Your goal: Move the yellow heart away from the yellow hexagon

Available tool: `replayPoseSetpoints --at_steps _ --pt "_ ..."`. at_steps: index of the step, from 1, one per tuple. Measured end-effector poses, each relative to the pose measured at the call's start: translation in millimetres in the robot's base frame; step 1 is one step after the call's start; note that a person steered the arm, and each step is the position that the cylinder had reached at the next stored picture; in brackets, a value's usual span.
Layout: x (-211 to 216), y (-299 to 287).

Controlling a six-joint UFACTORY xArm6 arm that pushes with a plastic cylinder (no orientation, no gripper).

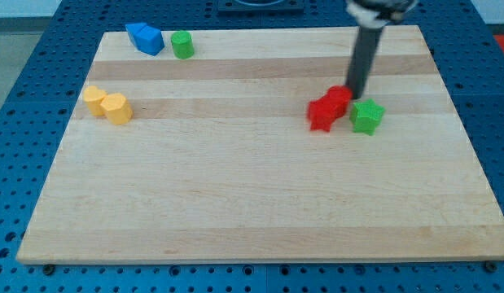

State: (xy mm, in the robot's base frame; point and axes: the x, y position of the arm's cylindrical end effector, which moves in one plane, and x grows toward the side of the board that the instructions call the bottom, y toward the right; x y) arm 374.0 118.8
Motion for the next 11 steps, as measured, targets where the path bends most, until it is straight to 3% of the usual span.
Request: replayPoseSetpoints --at_steps 1,2,3,4,5,6,7,8,9,11 --pt "-50.8 38.8" --pt "-88.4 -39.4" --pt "-41.9 -172.8" --pt "-41.6 -274.3" --pt "-86.0 -357.5" --pt "-57.3 -421.4" --pt "-26.8 -394.6" --pt "18.9 -420.6" --pt "29.1 -394.8" --pt "42.6 -234.0"
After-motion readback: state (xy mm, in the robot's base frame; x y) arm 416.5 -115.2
